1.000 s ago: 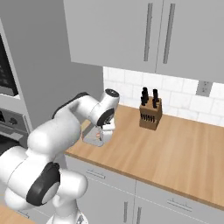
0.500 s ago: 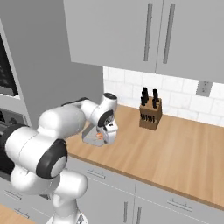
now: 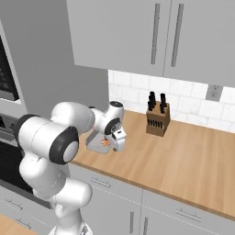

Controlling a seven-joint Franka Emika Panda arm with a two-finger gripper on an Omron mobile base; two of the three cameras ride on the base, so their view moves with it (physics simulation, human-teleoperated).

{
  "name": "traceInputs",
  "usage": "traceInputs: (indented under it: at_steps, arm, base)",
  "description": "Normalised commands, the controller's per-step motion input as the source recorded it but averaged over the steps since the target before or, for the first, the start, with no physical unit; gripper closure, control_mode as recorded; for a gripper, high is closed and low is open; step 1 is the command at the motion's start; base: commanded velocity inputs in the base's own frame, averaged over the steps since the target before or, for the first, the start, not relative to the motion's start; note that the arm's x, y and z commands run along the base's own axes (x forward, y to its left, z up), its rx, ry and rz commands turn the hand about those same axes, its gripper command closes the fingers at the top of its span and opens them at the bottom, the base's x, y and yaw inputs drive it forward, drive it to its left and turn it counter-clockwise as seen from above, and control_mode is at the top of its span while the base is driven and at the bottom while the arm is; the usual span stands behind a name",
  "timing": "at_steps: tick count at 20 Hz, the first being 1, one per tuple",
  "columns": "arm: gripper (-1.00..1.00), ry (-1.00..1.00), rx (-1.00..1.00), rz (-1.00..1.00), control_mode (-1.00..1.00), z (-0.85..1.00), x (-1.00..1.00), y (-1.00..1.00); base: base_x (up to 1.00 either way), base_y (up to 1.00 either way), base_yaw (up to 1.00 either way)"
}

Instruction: Take the meat container that has the shrimp and place it on the second highest rack of the freezer. Then take the vegetable container that has the onion and lemon and place it on the highest rack of the freezer.

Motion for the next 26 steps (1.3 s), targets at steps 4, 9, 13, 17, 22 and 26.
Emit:
traceInputs:
  at_steps: [4,9,13,17,22,26]
  arm:
    - [1.0,0.0,0.0,0.05,-1.0,-0.31,0.16,0.0]
    - [1.0,0.0,0.0,0.03,-1.0,-0.13,0.2,0.0]
    - [1.0,0.0,-0.01,0.0,-1.0,-0.04,0.12,0.0]
    - [1.0,0.02,-0.03,0.0,-1.0,-0.1,0.07,0.01]
    - [1.0,-0.05,0.0,-0.03,-1.0,0.33,-0.46,0.19]
    - [1.0,-0.08,0.0,-0.1,-1.0,0.64,-1.0,0.17]
  base:
    - [0.0,0.0,0.0]
    - [0.0,0.0,0.0]
    - [0.0,0.0,0.0]
    - [0.0,0.0,0.0]
    - [0.0,0.0,0.0]
    - [0.0,0.0,0.0]
